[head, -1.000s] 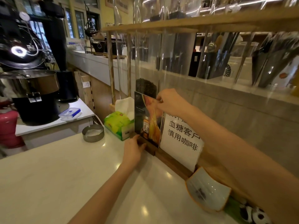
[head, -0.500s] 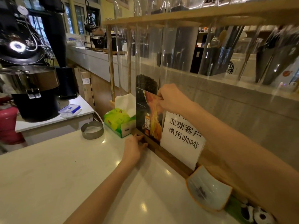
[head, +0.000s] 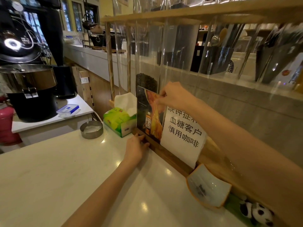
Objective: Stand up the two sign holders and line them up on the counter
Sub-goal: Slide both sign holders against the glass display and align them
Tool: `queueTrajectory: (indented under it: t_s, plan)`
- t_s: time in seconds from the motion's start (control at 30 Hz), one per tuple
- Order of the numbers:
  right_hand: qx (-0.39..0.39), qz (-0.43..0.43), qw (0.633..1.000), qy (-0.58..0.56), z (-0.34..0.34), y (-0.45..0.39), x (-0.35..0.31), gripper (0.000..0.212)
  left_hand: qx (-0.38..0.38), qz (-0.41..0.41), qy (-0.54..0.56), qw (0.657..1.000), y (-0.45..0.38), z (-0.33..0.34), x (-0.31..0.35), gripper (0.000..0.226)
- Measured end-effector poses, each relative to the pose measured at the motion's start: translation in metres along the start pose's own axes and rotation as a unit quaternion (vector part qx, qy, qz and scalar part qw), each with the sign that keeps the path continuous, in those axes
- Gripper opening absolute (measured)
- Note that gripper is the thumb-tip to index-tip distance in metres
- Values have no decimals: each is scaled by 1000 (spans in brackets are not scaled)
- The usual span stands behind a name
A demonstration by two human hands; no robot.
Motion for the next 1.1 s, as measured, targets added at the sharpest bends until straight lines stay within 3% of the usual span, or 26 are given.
queueTrajectory:
  t_s: [0.13, 0.33, 0.63, 1.1]
  plan:
    - [7, 24, 999, -33, -19, 21, 14, 43, -17, 37, -46, 998, 8, 8, 9, 28]
    - [-11, 66, 998, -19, -27, 60, 39, 31, -2, 142, -126, 982, 29, 19, 33, 29]
    - [99, 35, 994, -6, -40, 76, 30, 21, 2, 142, -99, 985, 34, 27, 39, 26]
    - [104, 40, 994, -16, -38, 77, 31, 23, -18, 132, -92, 987, 33, 29, 39, 26]
Point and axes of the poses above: each hand's wrist, its own y-axis away from the middle knuckle, its own z-axis out of the palm, x = y × z, the point moved 10 cm from there along -y, towards the middle knuckle, and after that the axes turned 5 degrees about -x, right-handed, at the moved point
